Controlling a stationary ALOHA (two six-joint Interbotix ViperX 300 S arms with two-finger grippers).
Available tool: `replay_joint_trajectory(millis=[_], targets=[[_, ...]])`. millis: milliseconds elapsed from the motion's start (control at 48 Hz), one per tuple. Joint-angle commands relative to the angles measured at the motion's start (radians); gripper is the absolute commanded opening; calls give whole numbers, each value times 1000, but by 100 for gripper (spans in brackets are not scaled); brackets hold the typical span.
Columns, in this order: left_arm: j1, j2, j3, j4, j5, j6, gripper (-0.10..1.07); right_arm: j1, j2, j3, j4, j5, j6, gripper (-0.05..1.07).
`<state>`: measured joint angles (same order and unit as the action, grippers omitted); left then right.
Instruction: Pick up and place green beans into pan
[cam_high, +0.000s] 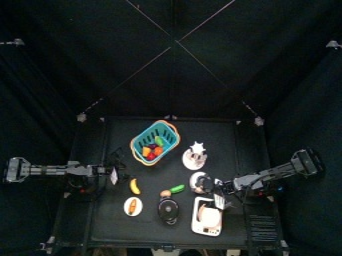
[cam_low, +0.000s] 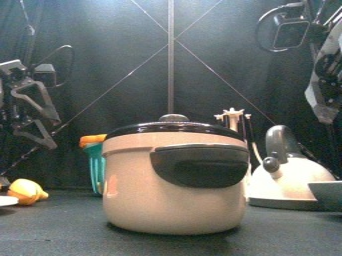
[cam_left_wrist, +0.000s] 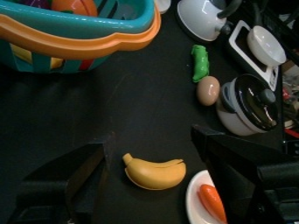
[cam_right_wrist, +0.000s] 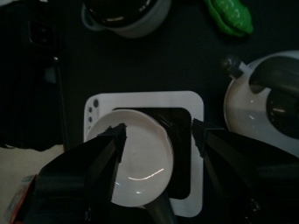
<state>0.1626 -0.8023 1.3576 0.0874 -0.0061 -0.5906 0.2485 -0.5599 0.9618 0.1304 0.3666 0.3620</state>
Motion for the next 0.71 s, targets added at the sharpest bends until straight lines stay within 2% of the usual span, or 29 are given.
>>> replay_joint_trajectory(millis=[0,125,312,479,688], targets=[[-2,2,-20,0,-5,3,101,-8,-14,-34,-20,-66,-3,93],[-2,2,-20,8,-5,3,101,-25,-3,-35,-83,-192,2,93],[-3,2,-21,12,-9,2,101,-133,43,-49,-183,-344,15,93],[-3,2,-25,12,-9,2,101,-210,150,-69,-249,-374,-2,93],[-6,2,-25,12,-28,2,101,-224,321,-137,-391,-388,2,93]])
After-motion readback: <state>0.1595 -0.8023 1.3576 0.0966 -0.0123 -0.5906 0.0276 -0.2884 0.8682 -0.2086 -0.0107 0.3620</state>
